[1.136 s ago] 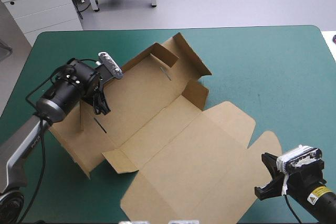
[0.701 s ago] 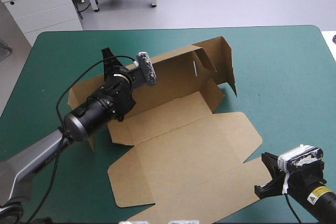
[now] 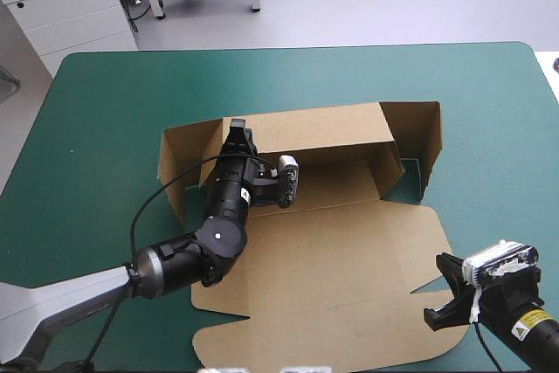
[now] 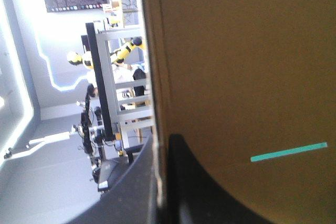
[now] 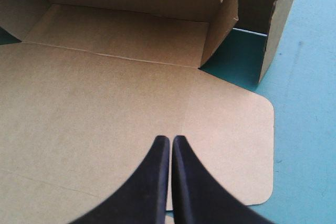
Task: Fold the box
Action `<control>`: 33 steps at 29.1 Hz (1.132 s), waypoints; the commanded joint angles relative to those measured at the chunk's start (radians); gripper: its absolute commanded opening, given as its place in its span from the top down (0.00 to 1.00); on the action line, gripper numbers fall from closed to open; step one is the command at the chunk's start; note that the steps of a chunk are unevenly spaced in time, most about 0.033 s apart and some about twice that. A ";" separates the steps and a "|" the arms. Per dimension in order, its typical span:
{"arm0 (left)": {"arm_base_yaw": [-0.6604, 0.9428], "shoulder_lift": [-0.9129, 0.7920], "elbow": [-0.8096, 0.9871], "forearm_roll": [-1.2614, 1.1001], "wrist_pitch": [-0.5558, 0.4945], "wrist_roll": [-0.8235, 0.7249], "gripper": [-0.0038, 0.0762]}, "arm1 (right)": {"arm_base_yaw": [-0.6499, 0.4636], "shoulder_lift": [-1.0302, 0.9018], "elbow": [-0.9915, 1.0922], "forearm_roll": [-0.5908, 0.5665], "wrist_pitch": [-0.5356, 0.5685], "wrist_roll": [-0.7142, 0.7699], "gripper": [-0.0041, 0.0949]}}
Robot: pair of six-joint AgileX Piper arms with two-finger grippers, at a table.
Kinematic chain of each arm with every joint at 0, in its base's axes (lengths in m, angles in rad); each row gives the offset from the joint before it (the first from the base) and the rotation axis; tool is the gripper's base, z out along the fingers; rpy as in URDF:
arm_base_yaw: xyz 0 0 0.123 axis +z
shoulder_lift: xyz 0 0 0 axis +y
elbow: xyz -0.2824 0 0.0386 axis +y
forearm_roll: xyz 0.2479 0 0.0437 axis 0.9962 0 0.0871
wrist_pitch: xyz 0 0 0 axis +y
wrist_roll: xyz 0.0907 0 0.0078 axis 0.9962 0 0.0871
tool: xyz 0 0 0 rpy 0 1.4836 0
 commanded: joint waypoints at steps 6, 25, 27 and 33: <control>0.056 -0.075 0.025 0.184 -0.128 -0.049 0.96 | -0.008 0.009 -0.025 -0.004 -0.068 -0.002 0.96; 0.077 -0.073 0.025 0.184 -0.150 -0.087 0.96 | -0.008 0.009 -0.025 -0.013 -0.074 0.045 0.56; 0.077 -0.073 0.025 0.184 -0.138 -0.098 0.96 | -0.008 0.010 -0.026 -0.017 -0.090 0.090 0.37; 0.077 -0.073 0.025 0.184 -0.112 -0.090 0.96 | -0.008 0.078 -0.118 -0.200 -0.066 0.339 0.16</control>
